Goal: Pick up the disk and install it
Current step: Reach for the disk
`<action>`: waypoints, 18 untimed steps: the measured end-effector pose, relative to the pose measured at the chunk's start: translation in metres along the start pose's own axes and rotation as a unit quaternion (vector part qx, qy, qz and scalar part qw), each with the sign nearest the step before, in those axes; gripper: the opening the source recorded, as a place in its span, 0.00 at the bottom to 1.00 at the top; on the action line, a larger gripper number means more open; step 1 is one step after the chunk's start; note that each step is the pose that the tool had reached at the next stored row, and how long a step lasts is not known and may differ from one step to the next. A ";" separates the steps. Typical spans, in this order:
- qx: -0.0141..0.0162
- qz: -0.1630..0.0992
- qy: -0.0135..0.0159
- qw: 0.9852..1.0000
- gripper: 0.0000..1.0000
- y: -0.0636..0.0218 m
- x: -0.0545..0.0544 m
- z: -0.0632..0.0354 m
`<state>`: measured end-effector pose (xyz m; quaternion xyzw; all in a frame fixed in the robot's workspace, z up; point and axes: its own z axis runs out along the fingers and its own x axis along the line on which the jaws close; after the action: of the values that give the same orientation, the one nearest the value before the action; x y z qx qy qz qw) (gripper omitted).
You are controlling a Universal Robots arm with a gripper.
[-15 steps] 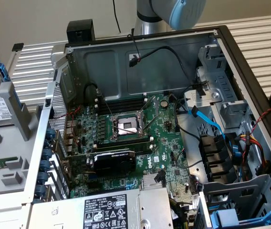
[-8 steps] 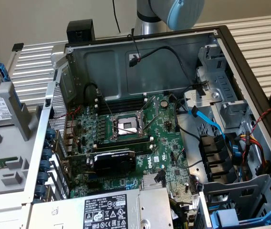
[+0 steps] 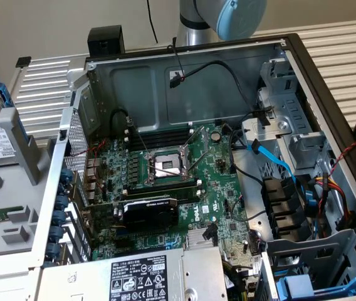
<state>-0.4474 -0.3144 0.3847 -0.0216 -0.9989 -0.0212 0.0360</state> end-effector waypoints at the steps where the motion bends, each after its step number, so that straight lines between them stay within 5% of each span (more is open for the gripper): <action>1: 0.000 0.000 -0.003 1.000 0.11 0.0015 0.001 0.0002; 3: -0.001 0.000 -0.012 1.000 0.11 0.0041 0.003 0.0004; 6: -0.002 -0.001 -0.036 0.999 0.11 0.0070 0.006 0.0008; 18: -0.002 -0.002 -0.037 0.999 0.11 0.0239 0.055 0.0053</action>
<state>-0.5018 -0.2880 0.3844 -0.0208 -0.9995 -0.0220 -0.0011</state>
